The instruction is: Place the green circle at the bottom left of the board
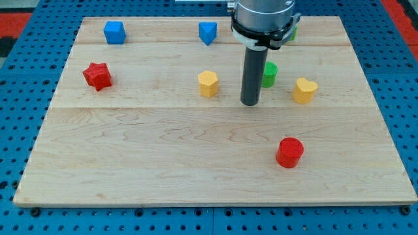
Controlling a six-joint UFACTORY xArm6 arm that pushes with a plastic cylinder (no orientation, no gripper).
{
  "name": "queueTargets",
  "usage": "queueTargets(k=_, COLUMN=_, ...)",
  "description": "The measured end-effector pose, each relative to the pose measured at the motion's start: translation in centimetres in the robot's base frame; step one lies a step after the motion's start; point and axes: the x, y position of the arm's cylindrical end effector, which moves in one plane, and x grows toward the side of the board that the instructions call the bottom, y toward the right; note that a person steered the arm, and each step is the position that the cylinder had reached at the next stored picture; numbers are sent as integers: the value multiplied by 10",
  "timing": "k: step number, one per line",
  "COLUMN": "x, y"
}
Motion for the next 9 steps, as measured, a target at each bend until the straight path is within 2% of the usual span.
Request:
queueTargets(k=1, x=-21, y=33)
queueTargets(k=3, x=-75, y=50)
queueTargets(k=4, x=-85, y=66)
queueTargets(k=6, x=-98, y=-12)
queueTargets(k=8, x=-121, y=-40)
queueTargets(k=9, x=-80, y=-88)
